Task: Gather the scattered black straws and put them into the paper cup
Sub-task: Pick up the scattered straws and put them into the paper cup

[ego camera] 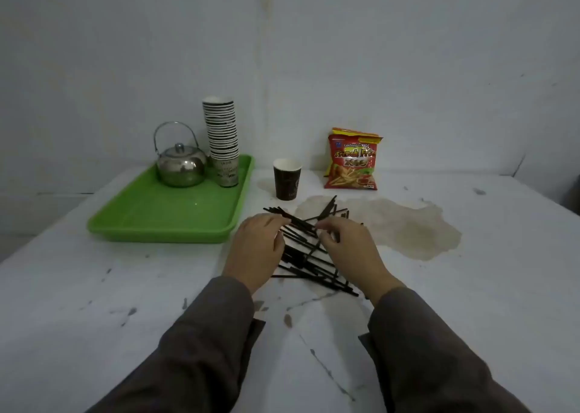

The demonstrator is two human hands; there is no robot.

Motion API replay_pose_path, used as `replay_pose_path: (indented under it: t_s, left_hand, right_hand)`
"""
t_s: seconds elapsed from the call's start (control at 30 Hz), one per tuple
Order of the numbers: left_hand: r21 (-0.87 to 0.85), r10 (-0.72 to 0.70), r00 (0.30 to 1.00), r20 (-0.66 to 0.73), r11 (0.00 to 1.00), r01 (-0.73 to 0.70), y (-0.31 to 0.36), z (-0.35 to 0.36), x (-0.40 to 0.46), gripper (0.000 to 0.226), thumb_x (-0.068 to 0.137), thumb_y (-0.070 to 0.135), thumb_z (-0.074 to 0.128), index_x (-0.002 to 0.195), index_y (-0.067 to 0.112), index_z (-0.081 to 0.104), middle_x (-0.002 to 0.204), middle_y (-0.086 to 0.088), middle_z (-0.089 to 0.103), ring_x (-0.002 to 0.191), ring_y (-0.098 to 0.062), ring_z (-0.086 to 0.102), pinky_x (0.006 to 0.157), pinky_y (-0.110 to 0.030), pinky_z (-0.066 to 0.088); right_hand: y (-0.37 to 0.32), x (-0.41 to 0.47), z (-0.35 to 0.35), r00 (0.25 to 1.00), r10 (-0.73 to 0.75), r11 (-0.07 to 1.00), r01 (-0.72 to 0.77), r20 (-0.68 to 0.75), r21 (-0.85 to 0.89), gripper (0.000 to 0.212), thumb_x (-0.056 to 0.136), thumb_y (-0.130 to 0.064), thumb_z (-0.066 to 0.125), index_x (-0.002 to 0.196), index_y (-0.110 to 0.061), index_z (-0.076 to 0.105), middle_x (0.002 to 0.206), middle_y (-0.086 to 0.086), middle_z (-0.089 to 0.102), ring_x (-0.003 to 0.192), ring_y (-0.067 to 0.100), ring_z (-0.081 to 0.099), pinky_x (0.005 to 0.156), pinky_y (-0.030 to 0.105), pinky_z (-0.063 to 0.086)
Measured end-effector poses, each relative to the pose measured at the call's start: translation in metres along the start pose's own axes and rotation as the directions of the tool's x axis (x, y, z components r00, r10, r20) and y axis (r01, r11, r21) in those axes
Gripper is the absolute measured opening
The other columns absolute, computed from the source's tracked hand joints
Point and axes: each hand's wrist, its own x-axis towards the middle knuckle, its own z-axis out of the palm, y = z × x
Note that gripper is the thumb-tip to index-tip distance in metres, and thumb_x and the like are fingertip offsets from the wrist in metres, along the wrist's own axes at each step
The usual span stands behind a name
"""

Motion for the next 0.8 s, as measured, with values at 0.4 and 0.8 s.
replay_pose_path:
  t_s: [0.4,0.8]
  left_hand:
    - [-0.083,-0.041,0.998,0.049,0.996,0.045,-0.037,0.026,0.012,0.036,0.087,-0.001,0.044,0.114,0.015,0.061,0.114,-0.005,0.064,0.109,-0.02,0.052,0.095,-0.032,0.04]
    - [-0.091,-0.087,0.991,0.105,0.991,0.096,-0.042,0.037,0.011,0.039,0.084,-0.006,0.046,0.114,0.014,0.062,0.109,-0.007,0.066,0.106,-0.023,0.053,0.089,-0.025,0.035]
  right_hand:
    - [-0.005,0.06,0.043,0.938,0.012,0.985,0.048,0.345,-0.163,0.024,0.085,-0.025,0.065,0.106,-0.015,0.071,0.103,0.006,0.071,0.093,0.018,0.063,0.078,0.022,0.044]
    - [-0.011,0.062,0.058,0.919,0.078,0.939,0.062,0.386,-0.338,0.019,0.085,-0.016,0.059,0.093,-0.005,0.072,0.09,0.012,0.071,0.082,0.024,0.066,0.079,0.036,0.055]
